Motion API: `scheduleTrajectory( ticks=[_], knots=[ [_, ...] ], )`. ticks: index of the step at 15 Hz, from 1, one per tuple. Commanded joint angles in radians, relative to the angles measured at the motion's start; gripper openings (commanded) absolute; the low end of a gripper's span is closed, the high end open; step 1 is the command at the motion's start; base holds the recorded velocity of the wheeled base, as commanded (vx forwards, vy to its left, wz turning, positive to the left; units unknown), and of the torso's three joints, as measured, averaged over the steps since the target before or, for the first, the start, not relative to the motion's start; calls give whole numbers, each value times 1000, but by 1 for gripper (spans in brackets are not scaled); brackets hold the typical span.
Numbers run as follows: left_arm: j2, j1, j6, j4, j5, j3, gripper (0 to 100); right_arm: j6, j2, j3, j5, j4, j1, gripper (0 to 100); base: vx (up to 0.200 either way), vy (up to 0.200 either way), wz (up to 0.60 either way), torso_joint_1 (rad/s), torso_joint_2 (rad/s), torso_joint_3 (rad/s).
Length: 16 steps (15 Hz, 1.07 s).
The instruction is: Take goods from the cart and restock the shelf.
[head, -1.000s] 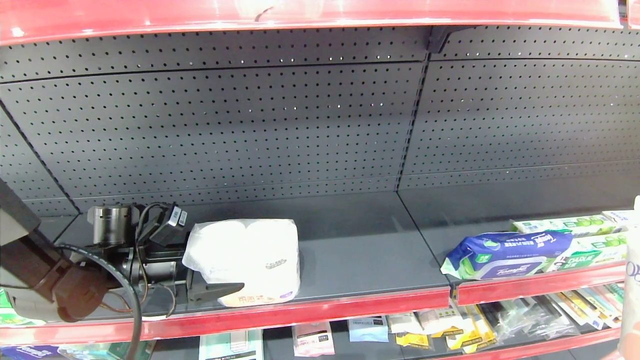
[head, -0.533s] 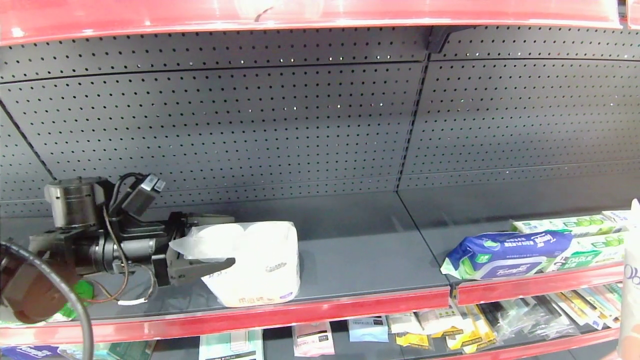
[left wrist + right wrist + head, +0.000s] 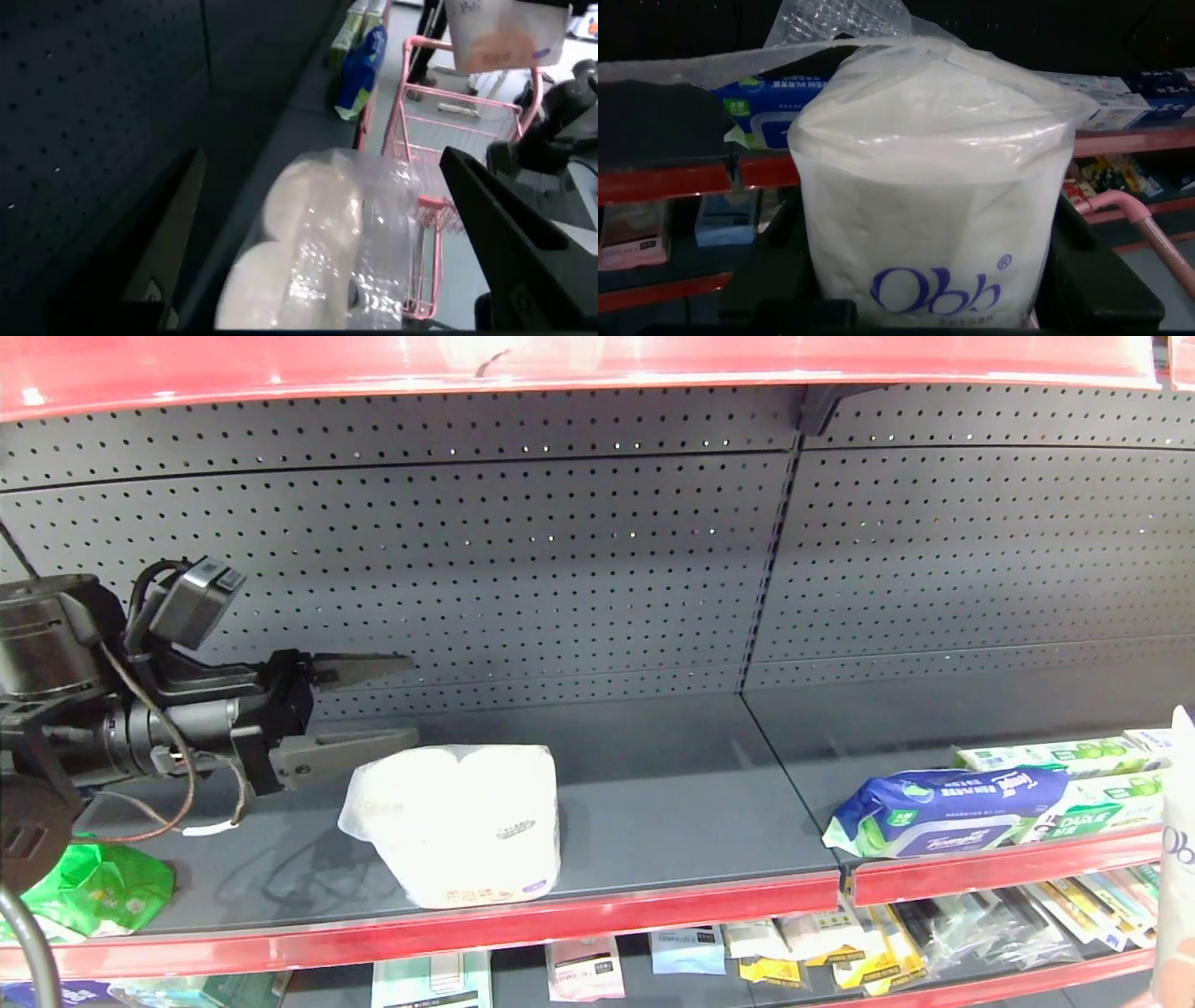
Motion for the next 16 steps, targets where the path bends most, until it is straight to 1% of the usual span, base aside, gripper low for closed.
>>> scheduleTrajectory(
  ticks=[1, 3, 4, 7, 8, 9, 10, 11, 12, 13, 14, 15, 16],
  knots=[
    [-4, 3, 7, 2, 104, -29, 100, 0, 3, -2, 0, 1, -1, 0, 0, 0, 0, 0, 0, 0],
    [-7, 3, 1, 0, 271, -28, 100, 0, 3, -2, 0, 1, 1, 0, 0, 0, 0, 0, 0, 0],
    [-11, 3, 4, 0, 446, -23, 100, 0, 3, -2, 2, 1, 1, 0, 0, 0, 0, 0, 0, 0],
    [-9, 0, 2, 2, 1053, -46, 100, 0, -2, -2, 3, 1, 1, 0, 0, 0, 0, 0, 0, 0],
    [-9, -2, -2, 6, 1132, -44, 100, 0, -4, -2, 3, 1, 1, 0, 0, 0, 0, 0, 0, 0],
    [-12, -2, -4, 5, 1225, -34, 100, 0, -5, -2, 5, 1, 1, 0, 0, 0, 0, 0, 0, 0],
    [-80, 21, -7, 28, 1245, 15, 100, 0, -4, -2, 8, 1, 4, 0, 0, 0, 0, 0, 0, 0],
    [-155, 31, -5, 67, 1244, 83, 100, 0, -1, -6, 9, 1, 9, 0, 0, 0, 0, 0, 0, 0],
    [-276, 37, -4, 141, 1228, 164, 100, -2, 7, -19, 12, 1, 9, 0, 0, 0, 0, 0, 0, 0],
    [-422, 55, -2, 265, 1190, 215, 100, -2, 24, -33, 28, 1, 10, 0, 0, 0, 0, 0, 0, 0],
    [-515, 64, -4, 357, 1153, 226, 100, -2, 35, -41, 40, 1, 10, 0, 0, 0, 0, 0, 0, 0],
    [-713, 84, -2, 598, 1078, 215, 100, -2, 50, -59, 77, 2, 10, 0, 0, 0, 0, 0, 0, 0],
    [-871, 86, -1, 815, 1035, 183, 100, -5, 65, -78, 131, 4, 10, 0, 0, 0, 0, 0, 0, 0]
  ],
)
